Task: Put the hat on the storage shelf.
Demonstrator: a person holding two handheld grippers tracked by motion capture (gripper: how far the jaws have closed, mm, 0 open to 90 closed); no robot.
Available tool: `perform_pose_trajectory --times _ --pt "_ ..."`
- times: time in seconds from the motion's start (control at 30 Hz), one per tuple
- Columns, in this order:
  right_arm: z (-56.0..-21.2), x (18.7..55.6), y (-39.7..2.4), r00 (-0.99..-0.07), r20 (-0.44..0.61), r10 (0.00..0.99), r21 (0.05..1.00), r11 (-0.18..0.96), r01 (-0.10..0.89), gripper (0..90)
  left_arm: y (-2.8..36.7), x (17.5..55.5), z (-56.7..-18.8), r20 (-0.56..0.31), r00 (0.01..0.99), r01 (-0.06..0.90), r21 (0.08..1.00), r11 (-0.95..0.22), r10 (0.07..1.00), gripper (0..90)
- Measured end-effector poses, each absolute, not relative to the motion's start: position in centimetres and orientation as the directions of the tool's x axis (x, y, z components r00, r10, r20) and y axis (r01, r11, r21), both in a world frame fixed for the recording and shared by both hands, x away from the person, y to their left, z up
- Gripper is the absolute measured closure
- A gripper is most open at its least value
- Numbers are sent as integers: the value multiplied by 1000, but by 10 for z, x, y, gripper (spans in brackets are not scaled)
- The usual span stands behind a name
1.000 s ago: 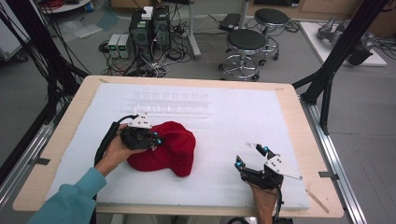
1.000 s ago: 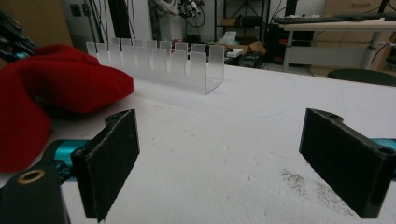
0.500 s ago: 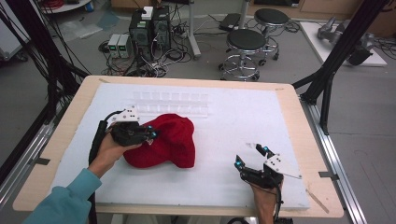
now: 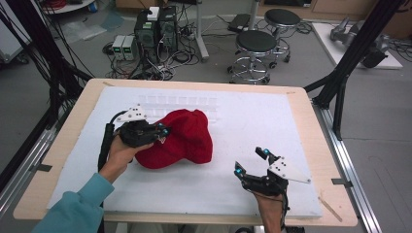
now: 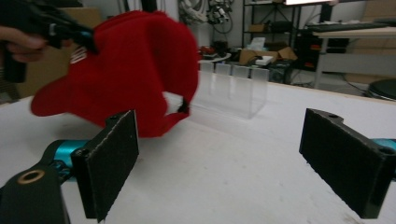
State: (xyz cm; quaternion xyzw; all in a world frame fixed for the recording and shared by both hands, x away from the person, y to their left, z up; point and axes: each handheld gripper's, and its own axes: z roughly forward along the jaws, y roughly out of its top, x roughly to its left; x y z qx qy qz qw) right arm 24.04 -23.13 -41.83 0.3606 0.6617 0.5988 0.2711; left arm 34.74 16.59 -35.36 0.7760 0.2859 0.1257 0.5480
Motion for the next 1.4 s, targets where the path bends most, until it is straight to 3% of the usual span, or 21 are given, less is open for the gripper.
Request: perform_pose_trajectory --times 0.77,1.4 --pt "-401 233 -163 -754 91 651 986 45 159 110 133 348 -321 -131 807 252 958 -135 576 856" --pt "-402 246 -129 -768 176 616 980 -35 197 156 108 343 -314 -147 828 227 970 -85 541 859"
